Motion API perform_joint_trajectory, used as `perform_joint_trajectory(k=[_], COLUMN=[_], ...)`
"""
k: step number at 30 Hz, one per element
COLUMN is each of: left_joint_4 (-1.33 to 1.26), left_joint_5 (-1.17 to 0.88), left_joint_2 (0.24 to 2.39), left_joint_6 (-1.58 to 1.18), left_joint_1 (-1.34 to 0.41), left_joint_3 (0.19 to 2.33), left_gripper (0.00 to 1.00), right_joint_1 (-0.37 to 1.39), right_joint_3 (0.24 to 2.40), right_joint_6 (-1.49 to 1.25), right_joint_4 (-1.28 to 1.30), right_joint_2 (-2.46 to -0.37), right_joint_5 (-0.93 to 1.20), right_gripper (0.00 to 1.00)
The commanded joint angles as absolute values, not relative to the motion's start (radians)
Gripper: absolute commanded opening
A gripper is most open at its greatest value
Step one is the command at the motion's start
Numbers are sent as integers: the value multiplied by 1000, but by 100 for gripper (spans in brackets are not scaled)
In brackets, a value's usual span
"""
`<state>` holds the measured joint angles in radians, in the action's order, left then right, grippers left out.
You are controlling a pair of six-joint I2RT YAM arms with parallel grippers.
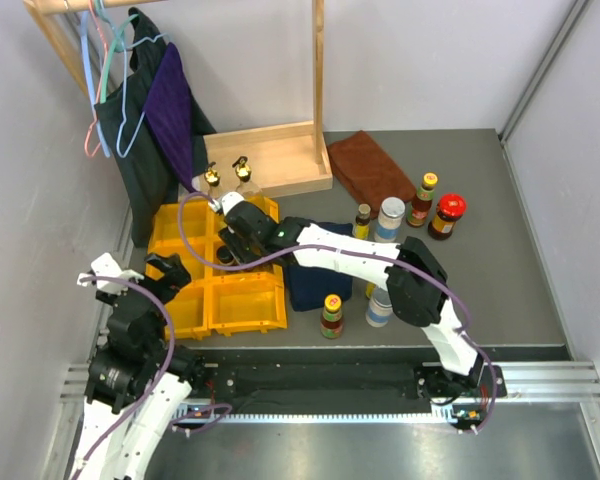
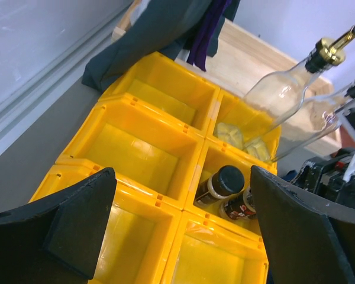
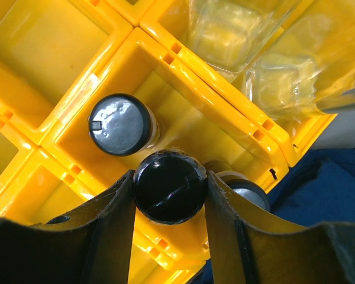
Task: Organize the condiment bottles
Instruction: Place the bottle in the storage box.
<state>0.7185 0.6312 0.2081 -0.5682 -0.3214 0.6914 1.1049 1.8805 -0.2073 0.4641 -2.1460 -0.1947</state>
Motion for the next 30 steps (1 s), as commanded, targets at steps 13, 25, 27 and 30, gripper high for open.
perform_joint_trajectory(k=[13,25,27,30], left_joint_4=[699,703,704,706], left_joint_5=[673,676,676,676], left_joint_2=[172,170,172,172], left_joint_6=[-577,-578,-578,-580], left_joint_1=[-318,-318,-318,-318], left_joint_3=[686,687,687,689], left_gripper=[99,99,99,99], right_joint_1=[1121,1123,1126,1132], right_joint_3=[1927,1916,1916,1922], right_joint_6=[-176,-198,-199,-201], right_joint_4=[422,414,413,417], right_joint_2=[-2180,-2160,-2148,-2134], right_joint_5=[-218,-212,-204,-210], right_gripper=[5,40,47,55])
